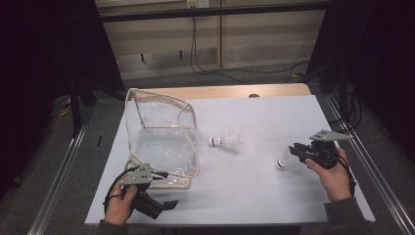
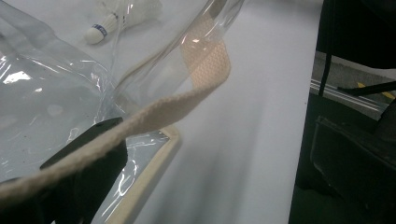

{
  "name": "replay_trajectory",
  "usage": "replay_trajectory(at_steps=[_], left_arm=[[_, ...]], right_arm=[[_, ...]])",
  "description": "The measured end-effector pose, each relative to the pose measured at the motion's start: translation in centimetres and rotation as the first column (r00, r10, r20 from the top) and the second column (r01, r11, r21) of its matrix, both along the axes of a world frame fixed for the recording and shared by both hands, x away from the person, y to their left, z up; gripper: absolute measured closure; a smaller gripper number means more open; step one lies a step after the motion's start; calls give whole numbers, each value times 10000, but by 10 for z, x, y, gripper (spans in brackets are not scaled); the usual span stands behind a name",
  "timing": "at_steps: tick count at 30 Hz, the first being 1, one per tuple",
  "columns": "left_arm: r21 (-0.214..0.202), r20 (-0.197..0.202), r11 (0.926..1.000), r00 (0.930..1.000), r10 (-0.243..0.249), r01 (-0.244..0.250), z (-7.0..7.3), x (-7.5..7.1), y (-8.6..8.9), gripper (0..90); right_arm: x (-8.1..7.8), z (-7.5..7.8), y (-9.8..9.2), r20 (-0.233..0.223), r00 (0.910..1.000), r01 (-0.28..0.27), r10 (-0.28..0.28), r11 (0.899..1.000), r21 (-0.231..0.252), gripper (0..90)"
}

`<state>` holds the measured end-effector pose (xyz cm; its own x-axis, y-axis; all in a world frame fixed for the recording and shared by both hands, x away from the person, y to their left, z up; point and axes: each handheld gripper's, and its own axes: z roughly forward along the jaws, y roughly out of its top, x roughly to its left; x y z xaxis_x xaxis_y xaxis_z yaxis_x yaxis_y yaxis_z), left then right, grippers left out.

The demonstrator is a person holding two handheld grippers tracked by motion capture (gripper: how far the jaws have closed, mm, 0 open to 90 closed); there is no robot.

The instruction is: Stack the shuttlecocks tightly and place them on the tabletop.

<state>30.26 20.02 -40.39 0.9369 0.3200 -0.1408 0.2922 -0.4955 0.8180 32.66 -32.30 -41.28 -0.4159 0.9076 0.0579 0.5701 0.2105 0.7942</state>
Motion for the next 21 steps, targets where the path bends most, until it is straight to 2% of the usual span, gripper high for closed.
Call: replay_trajectory(at_steps=[3, 6, 12, 18, 21], left_arm=[[-7, -10, 10000, 10000, 8, -8, 0, 0, 0, 38], [21, 1, 10000, 10000, 15, -15, 0, 0, 0, 37], [-1, 5, 10000, 10000, -19, 19, 0, 0, 0, 37], [-5, 16, 10000, 10000, -29, 29, 0, 0, -1, 37], [1, 16, 10000, 10000, -29, 29, 0, 0, -1, 37]], right_arm=[[-1, 0, -2, -27, 10000, 30, -29, 9999, 100, 878], [-1, -1, -2, -70, 9999, 90, -89, 9999, 87, 898], [-1, -2, -3, 30, 9999, 166, -166, 9999, -35, 879], [-1, -2, -2, 129, 9996, 252, -249, 9995, -181, 796], [-1, -2, -1, 152, 9996, 228, -225, 9995, -202, 808]])
